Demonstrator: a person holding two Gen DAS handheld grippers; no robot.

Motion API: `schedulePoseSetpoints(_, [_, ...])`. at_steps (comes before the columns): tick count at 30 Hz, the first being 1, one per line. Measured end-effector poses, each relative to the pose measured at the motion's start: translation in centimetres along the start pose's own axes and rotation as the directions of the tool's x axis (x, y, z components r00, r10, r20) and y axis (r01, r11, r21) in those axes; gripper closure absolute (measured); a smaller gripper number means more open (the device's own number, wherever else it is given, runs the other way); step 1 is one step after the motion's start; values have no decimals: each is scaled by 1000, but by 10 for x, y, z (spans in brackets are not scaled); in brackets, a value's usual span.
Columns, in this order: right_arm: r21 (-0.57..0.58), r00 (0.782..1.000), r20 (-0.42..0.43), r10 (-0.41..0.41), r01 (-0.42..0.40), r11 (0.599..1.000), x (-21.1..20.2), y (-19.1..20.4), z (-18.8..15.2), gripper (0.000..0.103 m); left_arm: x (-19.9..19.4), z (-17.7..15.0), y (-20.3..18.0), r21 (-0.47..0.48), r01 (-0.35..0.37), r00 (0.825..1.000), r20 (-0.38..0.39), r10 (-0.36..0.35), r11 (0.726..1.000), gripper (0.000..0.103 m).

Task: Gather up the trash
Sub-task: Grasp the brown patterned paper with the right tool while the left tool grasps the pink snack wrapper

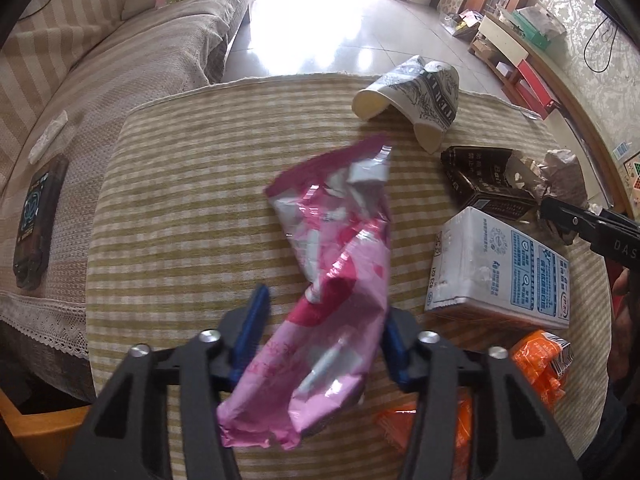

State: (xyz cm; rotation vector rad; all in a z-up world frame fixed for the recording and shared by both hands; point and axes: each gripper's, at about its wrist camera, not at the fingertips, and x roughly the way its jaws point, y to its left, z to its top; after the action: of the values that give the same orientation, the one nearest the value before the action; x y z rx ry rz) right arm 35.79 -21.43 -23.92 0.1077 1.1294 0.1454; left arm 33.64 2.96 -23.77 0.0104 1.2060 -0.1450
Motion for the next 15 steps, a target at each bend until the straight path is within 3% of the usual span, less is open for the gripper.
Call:
schedulePoseSetpoints(3, [2, 1000, 0, 4, -4, 1000, -4, 1, -1, 46, -8, -1, 4, -5, 22, 1000, 13, -22, 1000, 82])
schedulePoseSetpoints(15, [5, 998, 68, 1, -1, 1000, -57, 4, -3, 48, -58, -6, -2, -1, 36, 995, 90, -36, 999, 85])
